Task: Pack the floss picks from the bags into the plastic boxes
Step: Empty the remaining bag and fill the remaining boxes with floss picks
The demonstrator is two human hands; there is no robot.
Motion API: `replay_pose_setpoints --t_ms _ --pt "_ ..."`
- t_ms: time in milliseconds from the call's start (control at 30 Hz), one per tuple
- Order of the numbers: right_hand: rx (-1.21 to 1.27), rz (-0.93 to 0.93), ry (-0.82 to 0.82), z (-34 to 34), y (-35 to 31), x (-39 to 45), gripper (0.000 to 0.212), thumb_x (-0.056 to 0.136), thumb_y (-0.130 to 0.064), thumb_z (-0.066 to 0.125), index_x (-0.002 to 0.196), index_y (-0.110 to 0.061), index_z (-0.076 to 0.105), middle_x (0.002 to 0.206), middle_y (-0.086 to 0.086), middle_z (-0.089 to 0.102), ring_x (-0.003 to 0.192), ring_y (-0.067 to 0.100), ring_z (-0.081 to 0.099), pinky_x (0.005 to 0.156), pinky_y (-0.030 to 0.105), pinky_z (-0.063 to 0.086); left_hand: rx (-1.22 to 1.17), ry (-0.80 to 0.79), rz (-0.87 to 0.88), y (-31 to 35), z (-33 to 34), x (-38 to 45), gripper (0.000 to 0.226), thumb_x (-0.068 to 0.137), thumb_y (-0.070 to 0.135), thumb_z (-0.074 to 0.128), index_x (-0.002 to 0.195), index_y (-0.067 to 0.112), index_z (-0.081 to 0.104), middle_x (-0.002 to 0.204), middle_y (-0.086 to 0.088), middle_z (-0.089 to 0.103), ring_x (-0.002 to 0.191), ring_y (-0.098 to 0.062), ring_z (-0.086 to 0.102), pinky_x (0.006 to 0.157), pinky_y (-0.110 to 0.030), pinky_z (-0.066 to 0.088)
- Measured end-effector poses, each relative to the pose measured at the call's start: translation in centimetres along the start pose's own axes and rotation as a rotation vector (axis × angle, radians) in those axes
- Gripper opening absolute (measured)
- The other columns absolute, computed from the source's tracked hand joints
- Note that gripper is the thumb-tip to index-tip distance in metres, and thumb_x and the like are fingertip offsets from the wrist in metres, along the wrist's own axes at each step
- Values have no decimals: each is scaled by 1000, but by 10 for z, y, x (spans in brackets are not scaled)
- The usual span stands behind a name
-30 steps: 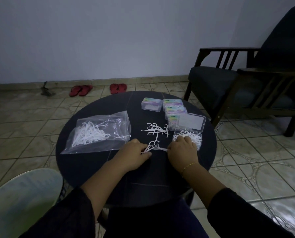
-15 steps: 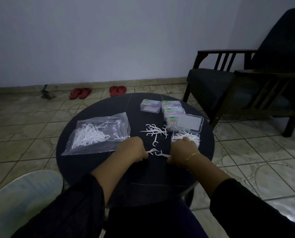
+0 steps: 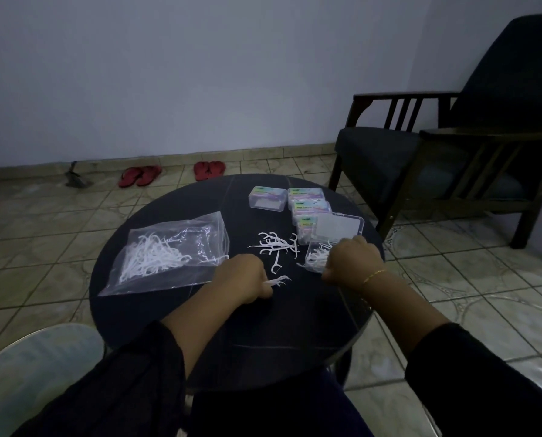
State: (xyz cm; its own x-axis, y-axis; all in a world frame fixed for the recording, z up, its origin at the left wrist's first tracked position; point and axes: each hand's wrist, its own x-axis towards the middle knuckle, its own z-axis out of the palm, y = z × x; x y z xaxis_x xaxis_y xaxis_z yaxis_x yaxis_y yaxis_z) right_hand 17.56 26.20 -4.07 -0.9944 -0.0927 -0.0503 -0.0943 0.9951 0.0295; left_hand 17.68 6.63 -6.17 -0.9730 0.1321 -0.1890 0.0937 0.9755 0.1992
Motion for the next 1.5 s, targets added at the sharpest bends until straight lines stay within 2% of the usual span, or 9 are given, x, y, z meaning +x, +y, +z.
replay_pose_setpoints --t_ms 167,333,500,633,767,900,1000,1233,1500 --pt "-54 66 132 -2 17 17 34 88 -42 55 106 -16 65 112 7 56 108 25 46 89 37 40 -100 9 57 0 -5 6 7 83 32 69 88 29 72 87 10 68 81 -9 62 75 -28 51" --pt "-3 82 65 11 31 28 37 92 -48 50 117 -25 64 122 3 55 115 25 43 95 37 38 -353 100 108 4 -7 16 8 84 26 70 92 24 72 79 10 69 74 -4 64 73 -25 52" --pt "247 150 351 38 46 18 30 94 -44 48 110 -30 69 104 -1 61 101 20 49 86 32 38 -385 196 255 36 -14 30 15 88 26 65 101 23 72 94 6 68 84 -10 63 79 -31 51" --pt "389 181 523 52 46 6 27 92 -37 54 105 -23 73 92 1 63 90 21 49 80 32 33 -318 231 376 65 -9 48 19 89 24 64 105 20 72 103 2 68 94 -14 60 83 -28 47" --pt "535 282 581 60 35 -6 26 90 -26 59 113 -16 69 101 9 60 98 28 47 82 34 35 -241 242 431 76 13 65 24 91 24 61 112 19 70 113 1 68 106 -19 57 93 -34 43" --pt "610 284 551 70 22 -9 36 90 -23 58 125 -15 60 118 10 55 109 29 44 90 39 36 -251 449 439 68 40 63 30 92 26 54 118 16 67 121 -1 64 111 -24 52 95 -40 41" --pt "613 282 544 76 16 -9 41 89 -24 61 129 -16 57 128 12 51 115 34 44 93 44 36 -309 548 304 64 55 49 44 92 35 40 127 17 60 131 1 57 120 -21 48 98 -39 35" --pt "468 324 337 72 11 -11 49 98 -46 33 145 -33 31 154 1 19 137 25 17 106 42 20 -206 538 227 63 66 34 63 86 42 20 133 16 54 142 4 47 128 -17 39 99 -36 29" --pt "410 329 364 75 9 -11 51 98 -49 29 145 -30 30 153 3 22 136 25 21 105 43 20 -182 501 226 64 64 30 68 85 43 15 142 17 42 148 3 39 133 -17 33 103 -36 26"
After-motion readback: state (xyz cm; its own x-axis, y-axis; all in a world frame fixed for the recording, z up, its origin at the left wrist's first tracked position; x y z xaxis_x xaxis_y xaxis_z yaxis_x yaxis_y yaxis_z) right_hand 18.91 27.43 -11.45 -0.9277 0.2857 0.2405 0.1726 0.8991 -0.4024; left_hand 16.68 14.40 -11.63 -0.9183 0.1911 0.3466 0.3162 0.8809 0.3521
